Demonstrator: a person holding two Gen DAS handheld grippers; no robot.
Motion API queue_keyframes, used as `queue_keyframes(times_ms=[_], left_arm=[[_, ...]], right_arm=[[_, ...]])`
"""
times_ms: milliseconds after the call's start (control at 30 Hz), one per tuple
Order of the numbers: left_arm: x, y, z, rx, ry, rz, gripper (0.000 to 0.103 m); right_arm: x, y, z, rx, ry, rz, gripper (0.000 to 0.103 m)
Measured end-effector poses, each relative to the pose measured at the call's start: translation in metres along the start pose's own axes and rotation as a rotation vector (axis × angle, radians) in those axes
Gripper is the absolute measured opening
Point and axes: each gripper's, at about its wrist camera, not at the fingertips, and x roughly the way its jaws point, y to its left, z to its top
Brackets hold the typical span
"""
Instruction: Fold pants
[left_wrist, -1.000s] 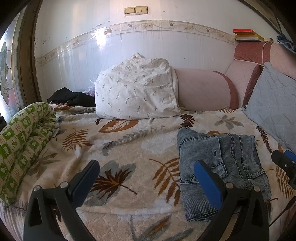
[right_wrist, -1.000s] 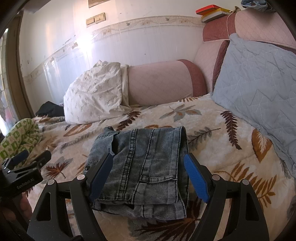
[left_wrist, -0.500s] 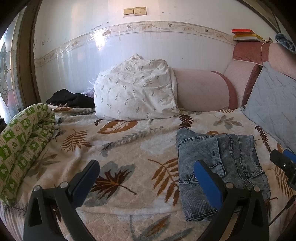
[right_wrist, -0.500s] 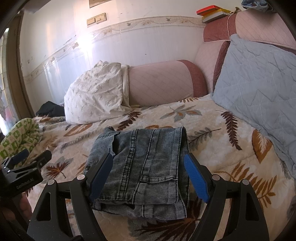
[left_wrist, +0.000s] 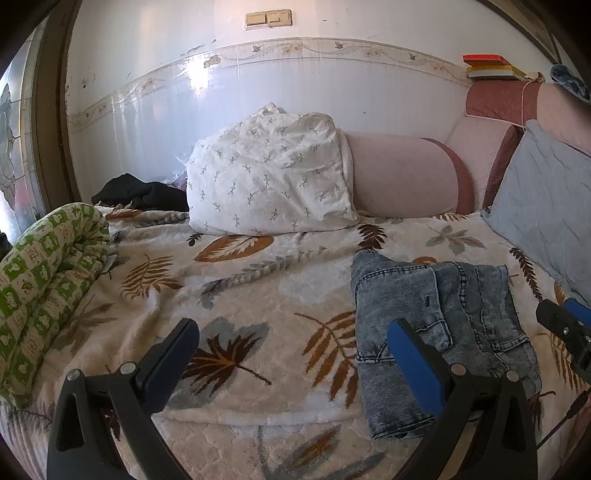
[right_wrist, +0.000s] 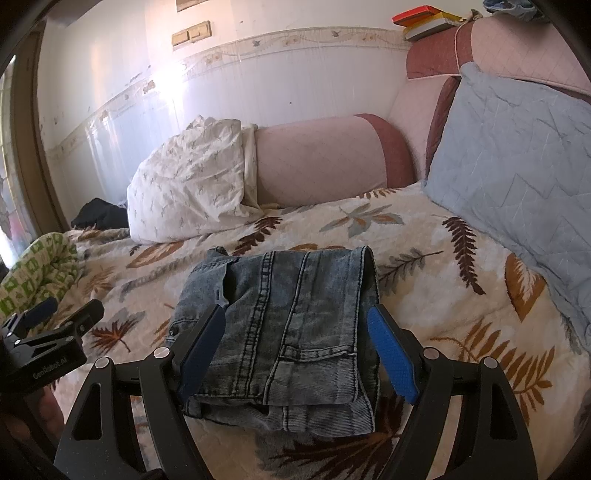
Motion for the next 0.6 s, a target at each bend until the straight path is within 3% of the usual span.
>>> queue_keyframes(times_ms=[600], left_arm=[[0.0002,0.0016,0.0010,0.007,0.007,-0.019,0.103]], right_arm=[[-0.0009,0.0023,-0.0003,-0.005,-0.005,0.004,0.079]])
